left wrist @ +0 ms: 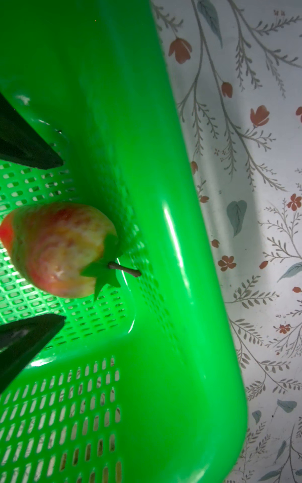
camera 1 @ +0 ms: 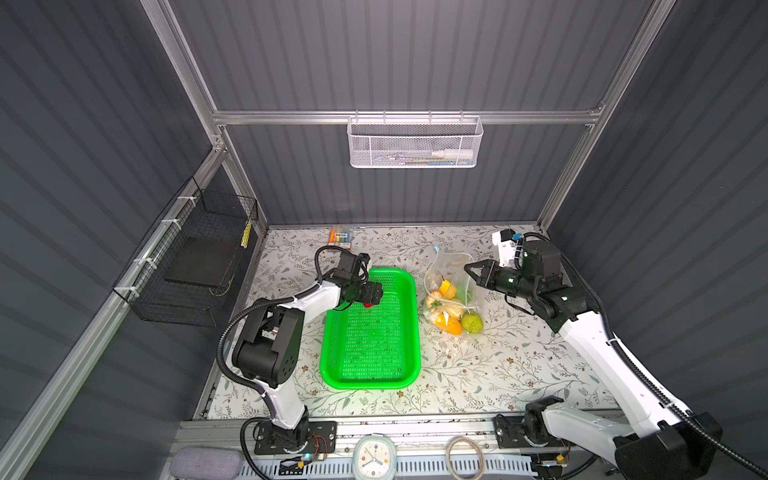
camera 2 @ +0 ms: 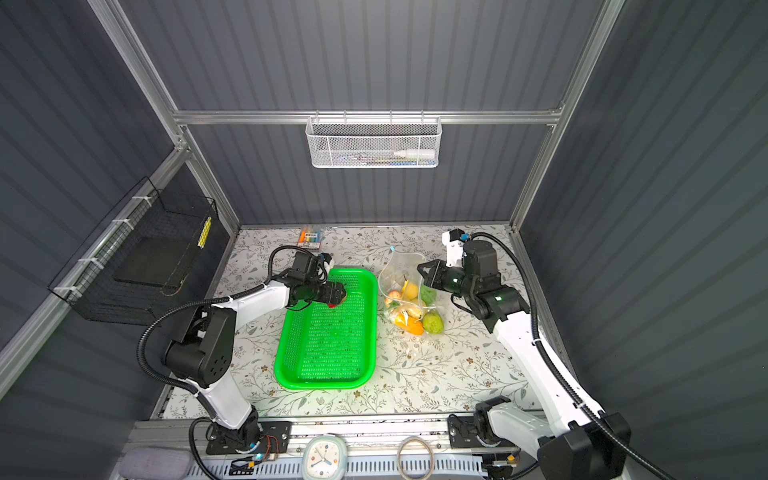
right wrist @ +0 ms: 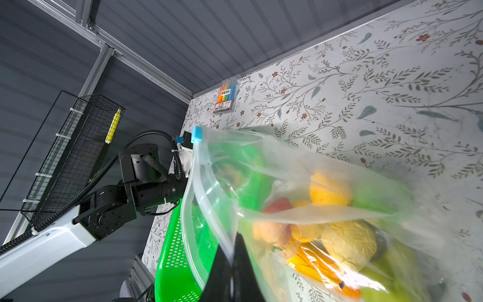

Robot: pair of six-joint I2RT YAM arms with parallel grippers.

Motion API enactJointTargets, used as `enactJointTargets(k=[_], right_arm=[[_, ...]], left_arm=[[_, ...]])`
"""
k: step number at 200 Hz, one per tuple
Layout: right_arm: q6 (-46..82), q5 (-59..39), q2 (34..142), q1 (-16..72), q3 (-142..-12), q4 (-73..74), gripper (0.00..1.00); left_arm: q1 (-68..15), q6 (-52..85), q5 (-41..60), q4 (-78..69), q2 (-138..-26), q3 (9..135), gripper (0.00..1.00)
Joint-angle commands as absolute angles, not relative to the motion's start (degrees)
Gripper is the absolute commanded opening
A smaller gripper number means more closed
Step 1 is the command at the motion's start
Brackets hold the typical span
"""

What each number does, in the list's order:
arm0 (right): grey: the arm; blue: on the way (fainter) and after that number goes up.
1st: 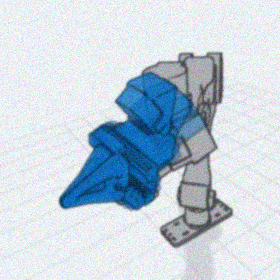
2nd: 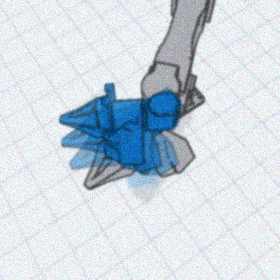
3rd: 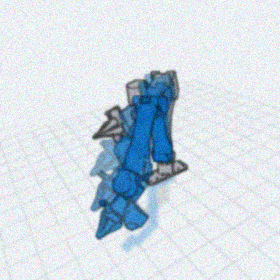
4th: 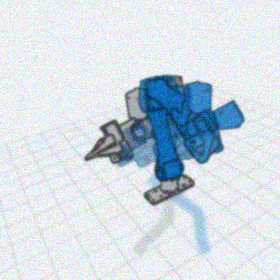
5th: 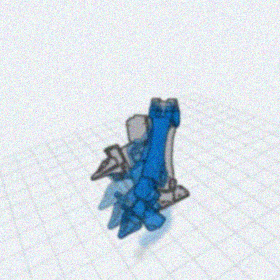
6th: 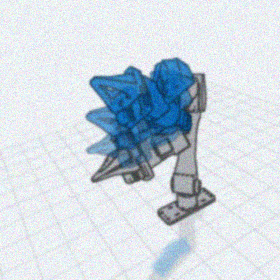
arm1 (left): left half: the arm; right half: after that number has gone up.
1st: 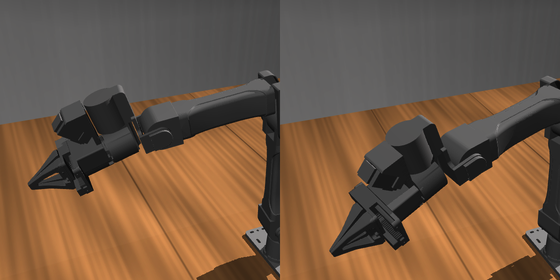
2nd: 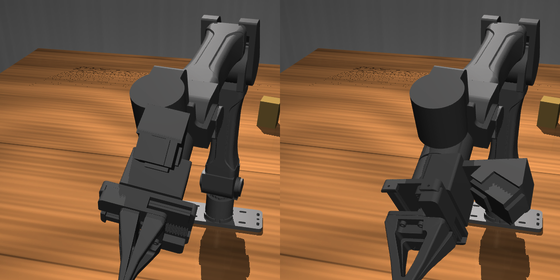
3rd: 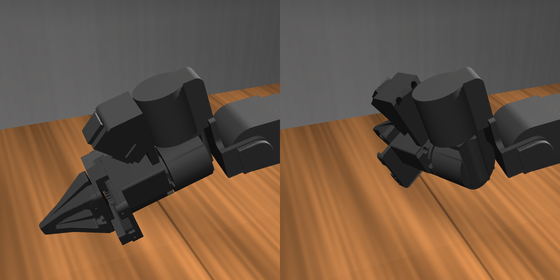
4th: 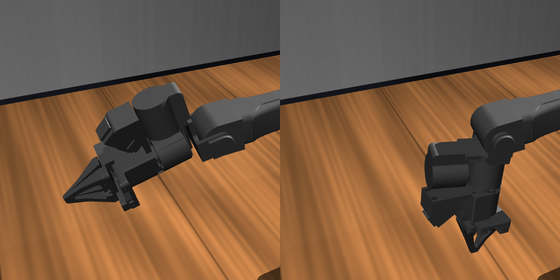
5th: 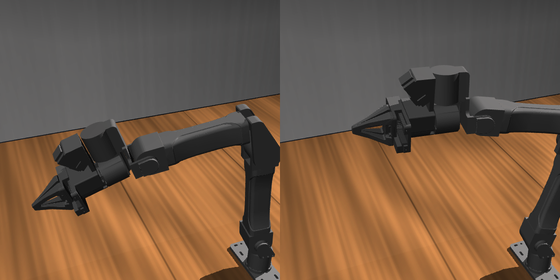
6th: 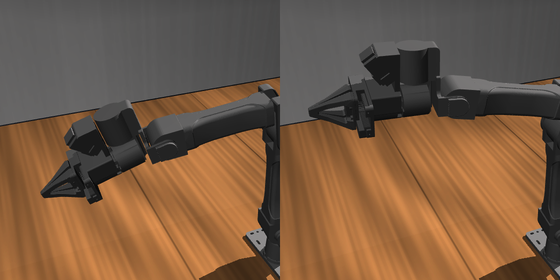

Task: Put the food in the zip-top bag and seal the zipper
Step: 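Lower the left gripper and grasp the last red-yellow apple, then carry the red-yellow apple with the left gripper into the bag opening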

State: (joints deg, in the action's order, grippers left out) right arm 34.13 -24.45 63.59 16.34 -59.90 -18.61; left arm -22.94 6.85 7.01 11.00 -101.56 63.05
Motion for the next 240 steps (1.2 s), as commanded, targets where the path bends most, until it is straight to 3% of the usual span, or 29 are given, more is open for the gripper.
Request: enactJointTargets(k=[1,81,121,142,240], right_arm=[[34.43,-24.97,63.64,16.53,-60.56,-18.09,0.0],[34.06,-24.2,62.32,16.57,-60.1,-19.06,0.0],[33.98,-24.01,61.96,16.52,-60.01,-19.35,0.0],[34.0,-23.91,61.71,16.52,-59.94,-19.43,0.0],[34.32,-24.31,62.23,16.52,-59.41,-18.05,0.0]], left_arm=[[-23.46,3.8,5.98,12.96,-103.83,65.22,0.88],[-24.68,2.63,6.24,13.06,-108.42,68.2,0.84],[-24.96,2.2,7.27,13.67,-109.25,69.0,0.64],[-24.96,2.26,6.88,13.57,-108.68,68.65,0.59],[-29.06,8.39,8.36,17.24,-90.75,66.87,0.57]])
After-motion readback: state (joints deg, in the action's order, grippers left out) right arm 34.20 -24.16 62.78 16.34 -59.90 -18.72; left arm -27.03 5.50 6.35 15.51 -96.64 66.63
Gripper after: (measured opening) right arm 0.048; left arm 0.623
